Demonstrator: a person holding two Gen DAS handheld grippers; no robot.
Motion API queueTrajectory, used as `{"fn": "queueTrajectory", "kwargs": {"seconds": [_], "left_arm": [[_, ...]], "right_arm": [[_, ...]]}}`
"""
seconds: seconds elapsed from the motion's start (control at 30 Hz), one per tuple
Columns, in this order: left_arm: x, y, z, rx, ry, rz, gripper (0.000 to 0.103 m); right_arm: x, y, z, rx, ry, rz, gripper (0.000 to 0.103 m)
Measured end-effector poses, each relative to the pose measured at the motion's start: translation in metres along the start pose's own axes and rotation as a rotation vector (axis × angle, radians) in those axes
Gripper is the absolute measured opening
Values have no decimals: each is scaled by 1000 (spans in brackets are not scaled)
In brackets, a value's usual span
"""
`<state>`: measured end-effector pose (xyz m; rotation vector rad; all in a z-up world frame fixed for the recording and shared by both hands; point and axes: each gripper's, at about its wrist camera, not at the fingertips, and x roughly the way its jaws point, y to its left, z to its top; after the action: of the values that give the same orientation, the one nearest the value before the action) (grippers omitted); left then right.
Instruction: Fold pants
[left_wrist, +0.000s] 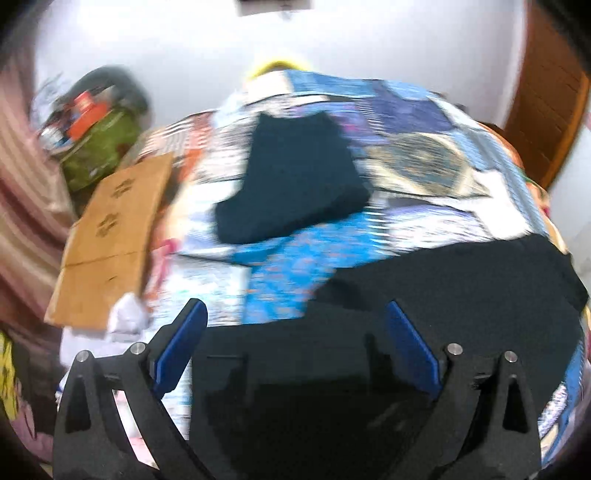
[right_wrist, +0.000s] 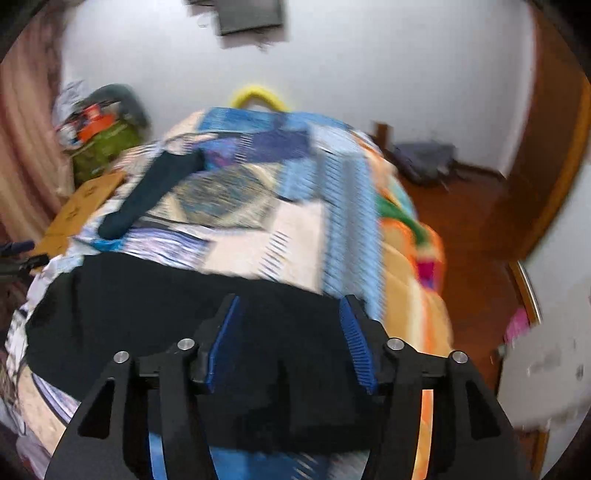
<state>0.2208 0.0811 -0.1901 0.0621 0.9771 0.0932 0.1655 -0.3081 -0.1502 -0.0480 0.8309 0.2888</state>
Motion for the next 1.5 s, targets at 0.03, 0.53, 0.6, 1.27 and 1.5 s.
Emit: {"fn": "queueTrajectory", "kwargs": {"seconds": [0.03,0.53,0.6,1.27,1.5], "left_arm": [[3,16,0,-22,11,13,98],[102,106,-75,-199,305,-81,98],[109,100,-80,-197,311,-108,86],[80,82,-102,-37,195,-1,18],[83,109,-94,-50,179,106,18]], "right_arm": [[8,16,9,-28,3,28,52],[132,211,55,-351,188,384,58],[148,227,54,-375,234,411,58],[198,288,55,-419,317,480,3],[204,282,73,-364,251,423,3]]}}
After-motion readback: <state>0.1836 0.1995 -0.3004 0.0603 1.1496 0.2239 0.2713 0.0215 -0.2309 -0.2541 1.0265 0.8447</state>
